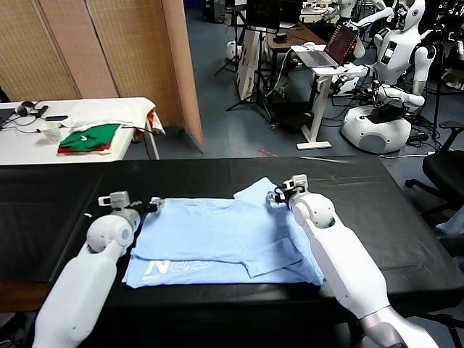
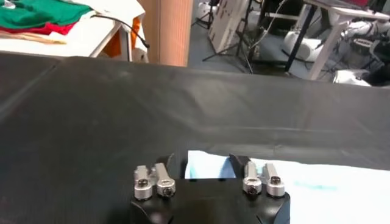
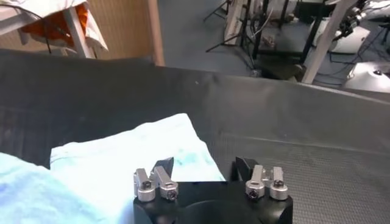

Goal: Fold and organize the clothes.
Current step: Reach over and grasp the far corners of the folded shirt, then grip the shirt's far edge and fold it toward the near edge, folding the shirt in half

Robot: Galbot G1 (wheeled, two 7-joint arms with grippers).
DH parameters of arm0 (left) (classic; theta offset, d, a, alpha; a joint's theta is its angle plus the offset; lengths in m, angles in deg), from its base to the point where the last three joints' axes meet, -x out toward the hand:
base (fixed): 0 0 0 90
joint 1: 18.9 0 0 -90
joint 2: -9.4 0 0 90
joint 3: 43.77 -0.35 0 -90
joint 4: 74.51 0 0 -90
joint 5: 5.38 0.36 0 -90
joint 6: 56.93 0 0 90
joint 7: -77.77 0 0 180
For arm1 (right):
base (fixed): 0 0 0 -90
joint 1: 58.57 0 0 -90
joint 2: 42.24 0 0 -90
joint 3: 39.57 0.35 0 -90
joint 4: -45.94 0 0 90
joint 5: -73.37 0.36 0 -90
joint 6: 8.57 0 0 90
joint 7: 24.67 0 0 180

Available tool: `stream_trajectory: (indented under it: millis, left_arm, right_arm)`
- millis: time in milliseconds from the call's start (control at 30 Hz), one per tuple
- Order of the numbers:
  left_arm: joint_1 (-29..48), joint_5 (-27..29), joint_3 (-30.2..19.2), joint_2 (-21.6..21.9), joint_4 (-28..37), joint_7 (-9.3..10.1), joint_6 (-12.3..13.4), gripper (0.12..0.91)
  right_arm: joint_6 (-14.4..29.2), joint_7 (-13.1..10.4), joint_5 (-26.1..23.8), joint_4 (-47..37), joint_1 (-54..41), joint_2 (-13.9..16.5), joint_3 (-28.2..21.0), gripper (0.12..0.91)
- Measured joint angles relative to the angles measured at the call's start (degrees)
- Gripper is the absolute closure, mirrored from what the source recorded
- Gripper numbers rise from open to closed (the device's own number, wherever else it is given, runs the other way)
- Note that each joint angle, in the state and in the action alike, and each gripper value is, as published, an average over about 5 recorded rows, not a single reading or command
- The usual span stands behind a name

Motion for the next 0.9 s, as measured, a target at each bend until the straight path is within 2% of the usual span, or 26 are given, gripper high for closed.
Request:
stream_trajectory:
  millis: [67,200,300,433,700,900]
  left_arm:
    - [0.0,0.1,-0.1,0.0,0.0,-0.28,-0.2,0.530]
    - [-0.1,0.8,-0.3,0.2,-0.2,-0.94,-0.5,0.744]
    - [-0.4,1.1,-0.4,0.4,-0.6,-1.16,-0.6,0.822]
    - [-0.9,1.1,-0.4,0.7,-1.5,-1.16,-0.6,0.854]
    - [-2.6,0.3,0.0,1.9,-5.0,-0.56,-0.6,0.879]
    - [-4.3,-0.8,1.3,3.0,-9.1,0.71,-0.4,0.879]
  right_arm:
    - [0.0,0.1,0.0,-0.1,0.0,0.0,0.2,0.508]
    - [0.0,0.2,-0.1,0.0,0.1,0.0,0.3,0.759]
    - [0.0,0.5,-0.5,0.1,0.3,0.1,0.4,0.867]
    - [1.6,1.1,-1.1,0.6,0.7,0.3,0.7,0.885]
    - [9.8,1.4,-1.0,4.0,3.0,1.4,1.9,0.885]
    - [11.6,1.4,-1.3,9.6,5.9,3.1,3.2,0.885]
